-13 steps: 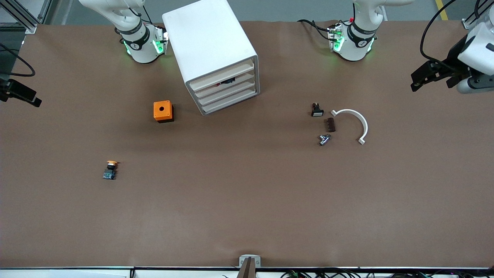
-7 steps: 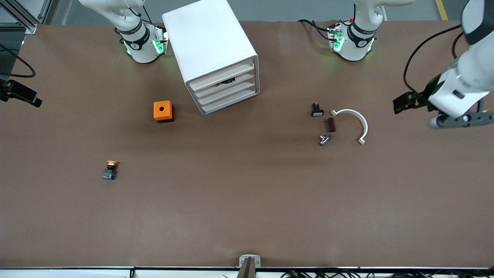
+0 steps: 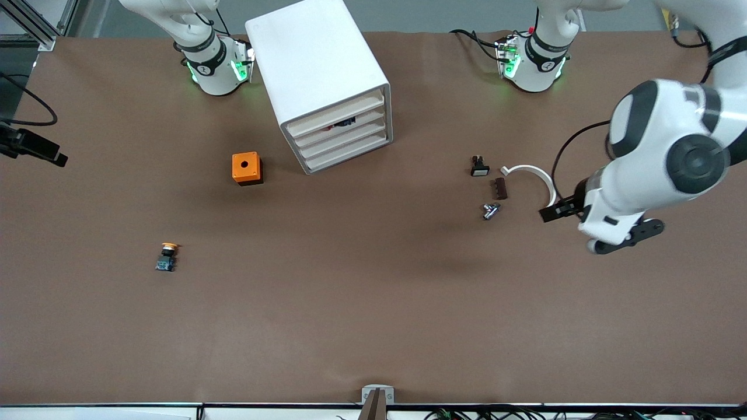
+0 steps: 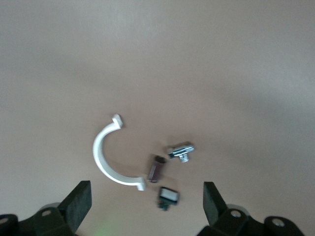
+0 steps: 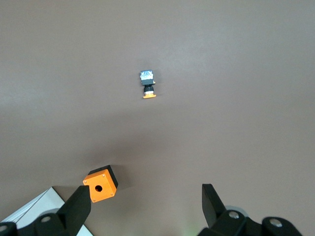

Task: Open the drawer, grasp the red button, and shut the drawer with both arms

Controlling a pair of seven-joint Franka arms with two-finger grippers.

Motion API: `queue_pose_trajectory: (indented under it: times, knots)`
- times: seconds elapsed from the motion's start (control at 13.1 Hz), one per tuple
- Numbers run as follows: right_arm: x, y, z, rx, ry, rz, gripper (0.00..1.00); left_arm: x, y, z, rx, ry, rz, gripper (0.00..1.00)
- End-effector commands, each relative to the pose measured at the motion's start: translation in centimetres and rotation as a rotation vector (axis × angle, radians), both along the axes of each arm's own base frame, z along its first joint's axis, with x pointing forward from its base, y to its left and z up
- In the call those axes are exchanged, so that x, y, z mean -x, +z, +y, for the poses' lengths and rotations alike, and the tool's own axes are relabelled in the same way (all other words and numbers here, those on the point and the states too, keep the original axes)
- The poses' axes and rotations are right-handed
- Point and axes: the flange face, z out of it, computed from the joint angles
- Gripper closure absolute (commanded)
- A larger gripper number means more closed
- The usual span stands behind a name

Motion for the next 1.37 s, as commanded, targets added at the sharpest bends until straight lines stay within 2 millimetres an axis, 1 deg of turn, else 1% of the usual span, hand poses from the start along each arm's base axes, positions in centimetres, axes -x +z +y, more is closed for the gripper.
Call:
queue_pose_trajectory:
  times: [0.0, 0.08, 0.15, 0.23, 0.3, 0.38, 0.46, 0.61, 0.68, 0.76, 0.84, 0.91, 1.07, 1.14, 1.22, 1.29]
  knots:
    - [-1.6, -2.9, 0.5, -0.010, -0.035, 0.044, 0.01, -0.9, -3.8, -4.3, -0.021, 0.188, 0.050, 0.00]
    - [-2.2, -3.8, 1.1, -0.004, -0.071, 0.051, 0.01, -0.5, -5.1, -7.0, -0.036, 0.227, 0.062, 0.00]
    - [-3.2, -4.9, 2.3, 0.007, -0.111, 0.044, 0.01, -0.7, -6.4, -8.8, -0.051, 0.276, 0.064, 0.00]
    - [-3.8, -5.6, 3.7, 0.013, -0.149, 0.043, 0.01, -0.9, -8.1, -9.9, -0.056, 0.323, 0.086, 0.00]
    - [-4.5, -7.0, 4.8, 0.023, -0.200, 0.053, 0.01, -0.6, -9.9, -11.9, -0.033, 0.355, 0.101, 0.00]
    - [-5.1, -8.1, 6.0, 0.033, -0.239, 0.055, 0.00, -0.7, -10.8, -12.6, -0.020, 0.400, 0.103, 0.00]
    - [-5.5, -9.1, 6.7, 0.038, -0.264, 0.048, 0.01, -0.7, -12.0, -13.2, -0.007, 0.476, 0.130, 0.00]
    - [-6.0, -10.2, 7.4, 0.042, -0.284, 0.043, 0.00, -0.1, -13.7, -14.6, 0.009, 0.650, 0.210, 0.00]
    - [-6.3, -11.0, 7.9, 0.047, -0.299, 0.049, 0.00, 0.2, -14.1, -15.2, -0.003, 0.720, 0.235, 0.00]
    - [-6.4, -11.4, 8.7, 0.050, -0.310, 0.049, 0.00, 0.8, -14.1, -16.3, -0.017, 0.781, 0.256, 0.00]
    - [-6.8, -12.5, 9.5, 0.058, -0.325, 0.063, 0.00, 1.5, -14.5, -17.4, -0.048, 0.870, 0.289, 0.00]
    - [-7.1, -13.3, 10.2, 0.064, -0.343, 0.064, 0.00, 2.0, -15.2, -17.7, -0.088, 0.975, 0.325, 0.00]
    - [-7.7, -15.2, 11.8, 0.076, -0.382, 0.069, 0.00, 3.8, -16.3, -20.4, -0.150, 1.102, 0.390, 0.00]
    - [-7.8, -15.6, 12.6, 0.081, -0.411, 0.063, 0.00, 4.2, -17.6, -21.0, -0.169, 1.202, 0.476, 0.01]
    - [-7.9, -15.8, 13.3, 0.083, -0.420, 0.061, 0.00, 4.5, -18.1, -21.5, -0.186, 1.278, 0.542, 0.03]
    - [-8.0, -16.8, 14.0, 0.091, -0.437, 0.071, 0.00, 5.0, -18.8, -22.1, -0.218, 1.358, 0.602, 0.03]
